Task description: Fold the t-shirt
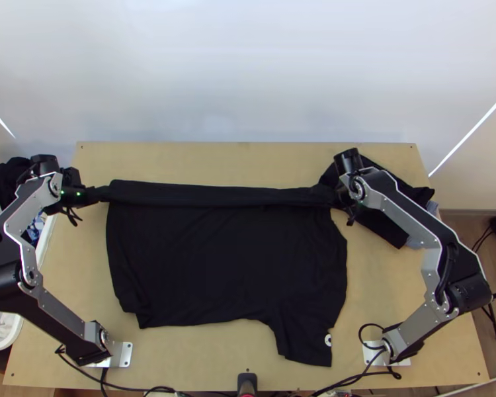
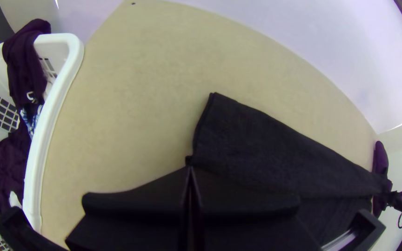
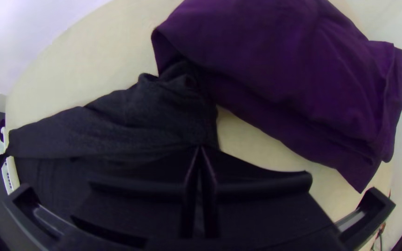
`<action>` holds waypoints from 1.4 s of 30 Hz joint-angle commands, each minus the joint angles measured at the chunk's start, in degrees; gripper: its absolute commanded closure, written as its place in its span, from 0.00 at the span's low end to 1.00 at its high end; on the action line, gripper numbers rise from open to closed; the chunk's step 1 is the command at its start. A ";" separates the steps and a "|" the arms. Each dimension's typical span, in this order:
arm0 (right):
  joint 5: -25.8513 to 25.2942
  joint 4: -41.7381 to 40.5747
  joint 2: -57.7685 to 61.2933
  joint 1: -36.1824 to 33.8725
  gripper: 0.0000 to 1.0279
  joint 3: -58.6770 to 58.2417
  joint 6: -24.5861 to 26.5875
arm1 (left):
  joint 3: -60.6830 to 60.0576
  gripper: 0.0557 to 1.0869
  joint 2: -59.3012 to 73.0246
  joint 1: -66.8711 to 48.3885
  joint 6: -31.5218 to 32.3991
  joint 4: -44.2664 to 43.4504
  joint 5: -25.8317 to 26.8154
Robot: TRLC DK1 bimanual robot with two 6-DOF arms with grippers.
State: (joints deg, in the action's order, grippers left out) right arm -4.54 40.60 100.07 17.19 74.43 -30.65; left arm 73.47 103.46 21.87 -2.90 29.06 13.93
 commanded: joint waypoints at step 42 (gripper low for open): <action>-3.37 -7.73 -0.23 1.00 0.97 -7.99 0.68 | -3.69 0.97 -10.38 0.46 0.00 7.86 0.13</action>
State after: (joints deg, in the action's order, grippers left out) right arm -7.77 33.89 100.07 17.61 66.76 -30.00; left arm 70.41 95.72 21.89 -2.61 35.11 14.11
